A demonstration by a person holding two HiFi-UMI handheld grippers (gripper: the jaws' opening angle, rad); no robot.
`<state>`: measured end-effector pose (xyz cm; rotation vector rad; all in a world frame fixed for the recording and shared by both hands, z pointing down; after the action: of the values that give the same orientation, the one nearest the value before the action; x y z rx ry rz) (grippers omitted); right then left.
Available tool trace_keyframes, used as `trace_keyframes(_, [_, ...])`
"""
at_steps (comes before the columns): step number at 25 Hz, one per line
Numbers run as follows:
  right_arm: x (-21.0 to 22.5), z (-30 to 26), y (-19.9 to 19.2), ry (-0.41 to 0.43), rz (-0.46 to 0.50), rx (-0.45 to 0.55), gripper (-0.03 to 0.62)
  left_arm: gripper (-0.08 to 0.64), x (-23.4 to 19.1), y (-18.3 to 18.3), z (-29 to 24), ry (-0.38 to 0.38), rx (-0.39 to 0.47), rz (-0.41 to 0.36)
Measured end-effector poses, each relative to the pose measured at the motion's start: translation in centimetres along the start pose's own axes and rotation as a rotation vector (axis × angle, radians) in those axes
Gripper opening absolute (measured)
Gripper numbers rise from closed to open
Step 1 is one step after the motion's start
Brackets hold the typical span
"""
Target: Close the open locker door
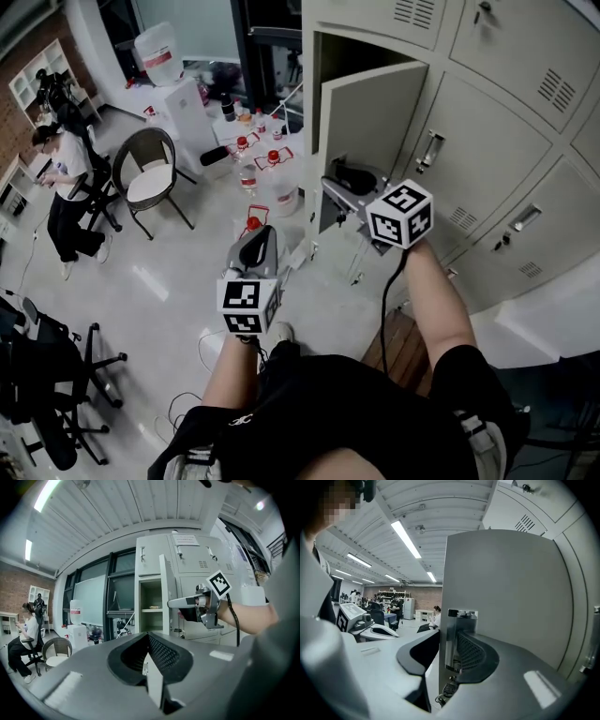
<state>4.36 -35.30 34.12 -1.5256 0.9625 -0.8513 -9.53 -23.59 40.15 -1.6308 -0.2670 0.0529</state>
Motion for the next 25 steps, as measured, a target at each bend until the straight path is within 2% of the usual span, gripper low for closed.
trace_keyframes(5, [1.5, -3.8, 1.0, -0.072, 0.014, 0.005, 0.121, 0.002, -3.6, 0.1, -3.2, -0.026, 0.017, 0.002])
trace_keyframes(17, [6.3, -9.7, 2.6, -0.255, -0.038, 0.067, 0.048, 0.001, -9.8, -0.3, -9.8, -0.111, 0.031, 0.007])
trace_keyframes(25, [9.4, -12.1, 3.7, -0.461, -0.048, 0.07, 0.044, 0.002, -13.0, -0.1, -13.2, -0.151, 0.023, -0.003])
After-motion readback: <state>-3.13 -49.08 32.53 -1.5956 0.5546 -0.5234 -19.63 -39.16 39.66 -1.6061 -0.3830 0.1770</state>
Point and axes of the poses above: the fingertips, and each gripper's own axes: z backward along the fingers, x to its right, y out of its top, the point moved 4 cm from there along z, backward along the fingers, and after that the axes turned 5 degrees about -z, right-handed, at the moved point
